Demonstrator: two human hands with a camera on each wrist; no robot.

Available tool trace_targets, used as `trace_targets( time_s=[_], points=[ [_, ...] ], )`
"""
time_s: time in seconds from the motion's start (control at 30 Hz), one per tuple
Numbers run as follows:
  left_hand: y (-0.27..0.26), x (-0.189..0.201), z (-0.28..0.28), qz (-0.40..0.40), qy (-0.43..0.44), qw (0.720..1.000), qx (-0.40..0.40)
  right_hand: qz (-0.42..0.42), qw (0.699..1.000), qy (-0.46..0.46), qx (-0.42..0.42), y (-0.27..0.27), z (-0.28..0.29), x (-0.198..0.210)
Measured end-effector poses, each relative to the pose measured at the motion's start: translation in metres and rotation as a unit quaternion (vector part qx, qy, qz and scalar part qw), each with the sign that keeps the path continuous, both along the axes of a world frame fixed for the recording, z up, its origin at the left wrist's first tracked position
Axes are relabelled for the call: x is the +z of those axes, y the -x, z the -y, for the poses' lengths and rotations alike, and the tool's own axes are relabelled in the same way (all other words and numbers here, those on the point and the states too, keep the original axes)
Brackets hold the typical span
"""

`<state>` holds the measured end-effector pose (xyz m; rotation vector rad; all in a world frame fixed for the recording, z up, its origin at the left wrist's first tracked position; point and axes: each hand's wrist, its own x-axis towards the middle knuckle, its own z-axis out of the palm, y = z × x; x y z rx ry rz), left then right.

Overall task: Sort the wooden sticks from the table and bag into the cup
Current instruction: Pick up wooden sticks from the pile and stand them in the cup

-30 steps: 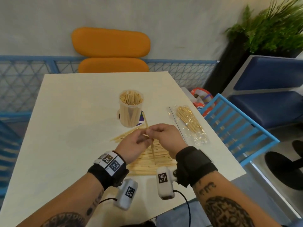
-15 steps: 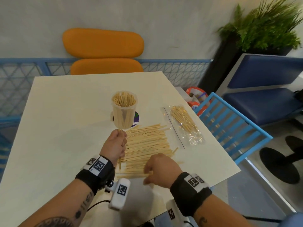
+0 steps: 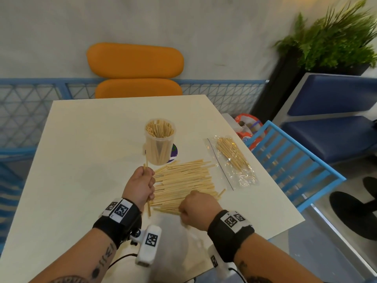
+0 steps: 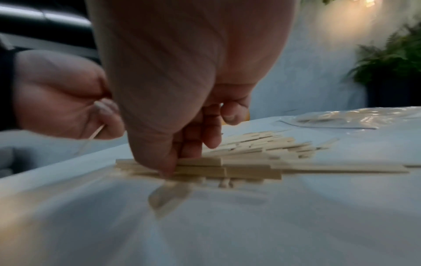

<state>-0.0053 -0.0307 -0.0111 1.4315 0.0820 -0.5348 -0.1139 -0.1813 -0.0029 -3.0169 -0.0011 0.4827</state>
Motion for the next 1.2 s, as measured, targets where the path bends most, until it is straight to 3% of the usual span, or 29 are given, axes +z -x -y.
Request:
trace_targets(
  time_s=[0.13,0.27,0.43,0.57,0.63,0.8,0.97,1.1,1.2],
  points=[
    [0.001,0.005,0.000,0.006,0.020,1.000,-0.001,0.053,0.987,-0.100,-0.113,-0.007,0.018,0.011],
    [0.008,0.014,0.013,0.002,0.030,0.999,-0.020,0.128,0.926,-0.264,-0.235,-0.019,0.032,0.030],
    [0.019,0.026,0.038,-0.011,0.044,0.995,-0.085,0.186,0.850,-0.402,-0.286,-0.032,0.023,0.047],
    [0.021,0.034,0.052,-0.047,0.084,0.993,-0.068,0.206,0.821,-0.434,-0.309,-0.041,0.015,0.045],
    [0.019,0.036,0.054,-0.074,0.104,0.989,-0.067,0.211,0.824,-0.432,-0.299,-0.044,0.015,0.042],
    [0.003,0.028,0.055,-0.026,0.044,0.997,-0.059,0.214,0.888,-0.335,-0.233,-0.057,0.032,0.050],
    [-0.002,0.022,0.065,0.006,0.005,0.995,-0.102,0.260,0.837,-0.391,-0.281,-0.081,0.055,0.072],
    [-0.002,0.028,0.078,0.068,-0.022,0.982,-0.176,0.236,0.853,-0.402,-0.236,-0.093,0.059,0.077],
    [-0.004,0.036,0.086,0.100,-0.035,0.976,-0.190,0.239,0.846,-0.415,-0.233,-0.100,0.062,0.071]
  ],
)
